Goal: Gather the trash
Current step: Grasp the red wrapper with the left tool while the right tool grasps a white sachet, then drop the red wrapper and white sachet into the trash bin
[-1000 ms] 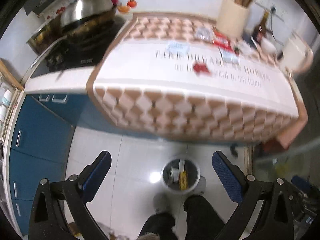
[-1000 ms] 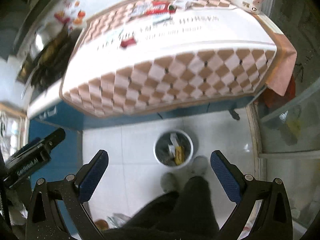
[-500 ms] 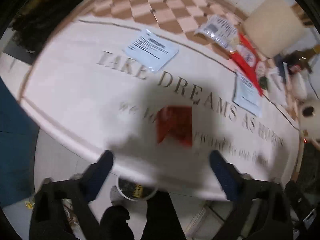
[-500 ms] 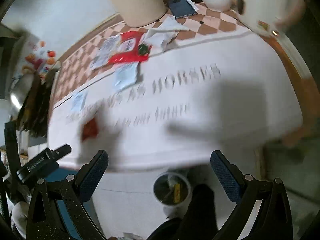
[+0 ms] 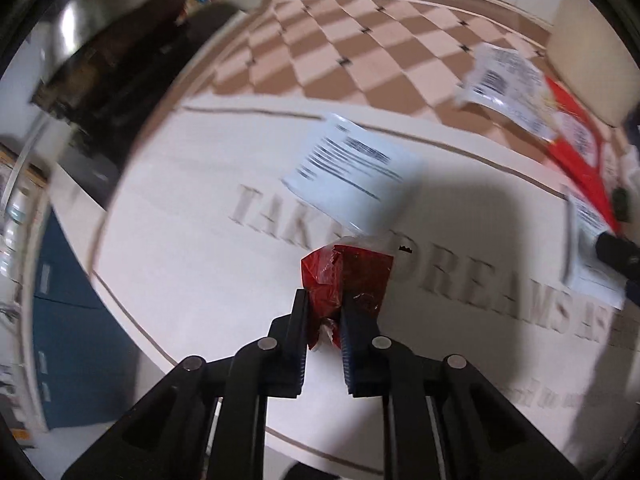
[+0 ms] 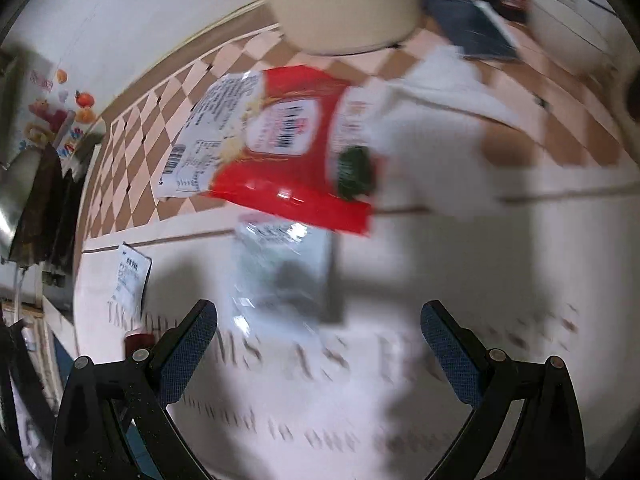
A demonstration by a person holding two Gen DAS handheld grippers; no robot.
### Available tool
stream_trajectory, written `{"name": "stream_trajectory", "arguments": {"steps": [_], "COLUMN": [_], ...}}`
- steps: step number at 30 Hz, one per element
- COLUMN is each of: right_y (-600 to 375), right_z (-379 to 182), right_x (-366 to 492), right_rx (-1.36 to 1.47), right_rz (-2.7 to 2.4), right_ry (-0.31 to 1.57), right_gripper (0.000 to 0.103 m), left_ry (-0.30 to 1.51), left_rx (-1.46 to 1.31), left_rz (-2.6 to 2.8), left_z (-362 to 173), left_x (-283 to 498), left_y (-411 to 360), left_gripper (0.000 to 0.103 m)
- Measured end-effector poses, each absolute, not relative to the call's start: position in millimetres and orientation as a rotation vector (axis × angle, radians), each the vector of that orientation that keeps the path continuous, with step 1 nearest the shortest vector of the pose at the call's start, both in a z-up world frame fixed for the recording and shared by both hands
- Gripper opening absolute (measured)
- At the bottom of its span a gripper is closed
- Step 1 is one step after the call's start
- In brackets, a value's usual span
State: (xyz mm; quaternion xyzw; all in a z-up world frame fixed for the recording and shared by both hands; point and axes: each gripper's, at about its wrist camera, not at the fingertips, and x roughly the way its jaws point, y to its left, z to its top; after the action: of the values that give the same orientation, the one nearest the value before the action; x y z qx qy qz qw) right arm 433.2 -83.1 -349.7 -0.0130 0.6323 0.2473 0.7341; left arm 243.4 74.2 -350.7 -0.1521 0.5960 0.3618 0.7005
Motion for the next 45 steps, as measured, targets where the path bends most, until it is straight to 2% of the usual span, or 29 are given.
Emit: {"name": "stream_trajectory", "arguments": {"steps": [2, 3, 5, 6, 9, 10, 16, 21, 25, 28, 31, 35, 45], "right_y": [-54, -43, -26, -22, -18, -22, -70, -122, -160, -186, -199, -218, -253], "right_z": [-361, -360, -361, -360, -356, -354, -322, -287, -279, -294, -325, -402, -660], "right_x": [428, 422, 410, 405, 390, 386, 338, 257, 183, 128, 85, 52, 16], "right_rx": [-0.138, -0.213, -0.334, -0.354, -0.373, -0.352, -0.190, -0.086, -0.024, 0.028, -0.001, 0.012, 0.085], "right_rz": [0.540, 0.523, 0.485, 0.488, 0.509, 0.521, 0.527, 0.497, 0.459, 0.426, 0.397, 0.345, 0.273], "right_ry": [1.376, 1.315, 1.234, 1.207, 1.170, 1.170, 1.179, 1.165, 1.188, 1.270, 1.343, 1.469, 1.699], "right_gripper": [0.090, 0.080, 0.054, 0.045, 0.022, 0.018, 0.016, 0.015, 0.015, 0.016, 0.016, 0.016, 0.016], "left_ry": [1.327, 1.324, 1.315, 1.310, 1.283, 1.272, 1.169, 1.119, 1.149, 1.226, 1.339, 1.471, 1.763], "left_rx": [-0.318, -0.313, -0.309, -0.309, -0.307, -0.306, -0.277, -0.259, -0.238, -0.259, -0.285, -0.367, -0.581], "left_rz": [0.818, 0.820, 0.816, 0.810, 0.776, 0.762, 0.616, 0.467, 0.373, 0.316, 0.284, 0.275, 0.191], "left_z": [-350, -349, -346, -345, -336, -333, -289, -262, -266, -290, -343, -431, -699], "left_x": [241, 236, 222, 224, 221, 223, 183, 126, 83, 61, 41, 28, 18], "left_y": [77, 79, 83, 82, 76, 77, 54, 42, 30, 24, 18, 13, -27], "left_gripper": [0.011, 0.011, 0.011, 0.011, 0.010, 0.010, 0.010, 0.010, 0.010, 0.010, 0.010, 0.010, 0.011]}}
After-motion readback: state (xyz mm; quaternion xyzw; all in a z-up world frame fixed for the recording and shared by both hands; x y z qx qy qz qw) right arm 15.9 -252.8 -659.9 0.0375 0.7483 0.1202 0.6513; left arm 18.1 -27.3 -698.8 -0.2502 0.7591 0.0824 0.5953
